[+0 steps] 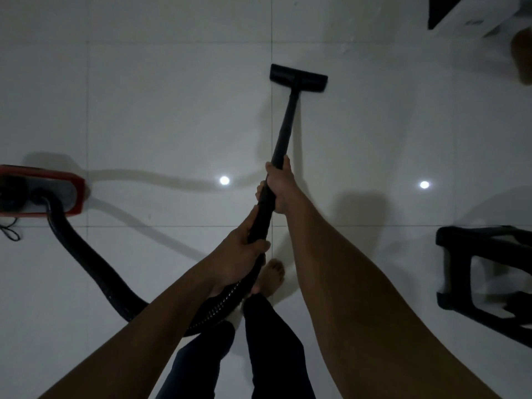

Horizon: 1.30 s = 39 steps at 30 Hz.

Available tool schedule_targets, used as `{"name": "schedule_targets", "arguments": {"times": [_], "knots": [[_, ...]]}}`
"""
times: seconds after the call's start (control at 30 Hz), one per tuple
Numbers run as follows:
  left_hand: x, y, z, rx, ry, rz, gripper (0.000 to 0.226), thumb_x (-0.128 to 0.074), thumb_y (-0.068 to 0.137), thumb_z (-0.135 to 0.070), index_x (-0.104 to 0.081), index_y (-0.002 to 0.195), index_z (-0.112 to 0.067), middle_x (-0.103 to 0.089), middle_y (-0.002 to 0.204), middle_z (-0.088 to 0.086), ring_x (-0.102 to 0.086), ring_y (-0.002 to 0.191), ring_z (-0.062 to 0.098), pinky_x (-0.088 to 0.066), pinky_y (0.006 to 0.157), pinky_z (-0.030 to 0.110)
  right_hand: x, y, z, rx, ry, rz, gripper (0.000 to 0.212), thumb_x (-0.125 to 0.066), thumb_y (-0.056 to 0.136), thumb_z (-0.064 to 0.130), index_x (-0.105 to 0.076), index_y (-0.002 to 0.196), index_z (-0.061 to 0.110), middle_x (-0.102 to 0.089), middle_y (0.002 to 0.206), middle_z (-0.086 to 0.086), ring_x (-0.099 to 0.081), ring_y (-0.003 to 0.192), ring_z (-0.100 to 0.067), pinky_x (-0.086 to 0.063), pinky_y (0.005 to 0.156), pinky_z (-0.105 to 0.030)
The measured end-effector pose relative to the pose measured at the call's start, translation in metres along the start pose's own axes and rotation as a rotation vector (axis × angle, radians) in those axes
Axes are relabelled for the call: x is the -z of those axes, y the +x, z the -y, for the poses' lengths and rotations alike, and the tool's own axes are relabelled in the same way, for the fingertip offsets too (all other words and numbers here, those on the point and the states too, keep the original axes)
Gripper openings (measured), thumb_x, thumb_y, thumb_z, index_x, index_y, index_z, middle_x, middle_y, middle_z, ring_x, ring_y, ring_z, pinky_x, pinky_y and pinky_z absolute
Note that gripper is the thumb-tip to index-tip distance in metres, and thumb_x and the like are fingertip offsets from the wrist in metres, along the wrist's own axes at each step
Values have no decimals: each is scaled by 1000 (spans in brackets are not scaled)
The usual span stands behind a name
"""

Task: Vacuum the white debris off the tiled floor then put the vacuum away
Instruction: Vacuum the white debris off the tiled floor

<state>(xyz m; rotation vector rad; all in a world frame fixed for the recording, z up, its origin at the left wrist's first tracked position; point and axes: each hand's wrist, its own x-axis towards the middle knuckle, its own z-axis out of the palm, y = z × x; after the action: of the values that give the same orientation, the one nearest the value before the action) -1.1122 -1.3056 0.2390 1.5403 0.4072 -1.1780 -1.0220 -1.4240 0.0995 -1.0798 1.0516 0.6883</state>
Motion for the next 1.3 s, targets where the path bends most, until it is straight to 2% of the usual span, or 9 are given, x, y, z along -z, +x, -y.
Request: {"name": "schedule_targets", "arguments": {"times": [0.2,0.33,0.43,0.57,0.87,1.03,1.13,1.23,1.3], "knots": [[11,23,-37,-30,-12,-36,73,-46,100,-7,-14,148,-51,-57,81,8,-56,46,9,-50,48,26,-14,19,44,0,-37,36,66,-49,106,26,-15,156,52,-47,64,-6,-51,48,-14,-53,50,-29],[34,47,-57,-9,-10,-54,74,-47,99,-9,-13,149,-53,-58,79,13,-57,46,13,-50,49,31,-34,40,75,4,-74,35,64,-49,106,26,-18,156,51,-47,65,-6,-51,49,-15,-52,50,-29],[52,62,-75,-19,-44,-43,77,-44,99,-5,-10,150,-51,-54,80,16,-56,42,14,-48,43,29,-49,57,98,17,-83,33,62,-49,106,26,-20,154,52,-45,65,-6,-50,49,-15,-52,50,-29],[85,83,-106,5,-143,1,78,-42,100,-5,-13,144,-62,-51,81,19,-53,41,19,-49,40,30,-75,83,132,23,-103,27,63,-50,106,28,-19,155,53,-47,66,-6,-52,51,-15,-52,51,-30],[164,146,-193,-51,-163,24,80,-42,101,-6,-9,139,-67,-49,67,12,-51,42,19,-49,41,29,-135,139,236,36,-115,-17,64,-50,106,27,-17,155,54,-44,60,-4,-49,46,-15,-50,50,-30],[192,181,-238,-79,-77,1,77,-44,101,-8,-8,146,-60,-58,85,21,-55,49,9,-48,46,21,-153,168,291,55,-129,-20,63,-49,106,26,-18,154,53,-43,61,-5,-48,46,-16,-49,49,-30],[204,198,-267,-99,-29,-22,77,-44,100,-7,-8,149,-54,-64,89,14,-55,51,4,-46,49,19,-160,184,320,53,-137,-24,63,-49,106,27,-18,154,54,-45,61,-4,-49,47,-16,-49,49,-30],[217,216,-300,-107,-32,-17,77,-43,100,-7,-8,148,-55,-60,116,27,-57,51,6,-47,50,20,-169,201,356,55,-152,-18,65,-50,106,28,-16,154,56,-46,63,-5,-50,48,-16,-51,52,-32],[224,229,-321,-114,-49,-23,76,-43,100,-8,-9,146,-59,-63,91,18,-58,51,7,-48,50,22,-173,210,380,50,-156,-23,65,-49,106,29,-15,154,56,-47,65,-6,-51,50,-16,-53,55,-33]]}}
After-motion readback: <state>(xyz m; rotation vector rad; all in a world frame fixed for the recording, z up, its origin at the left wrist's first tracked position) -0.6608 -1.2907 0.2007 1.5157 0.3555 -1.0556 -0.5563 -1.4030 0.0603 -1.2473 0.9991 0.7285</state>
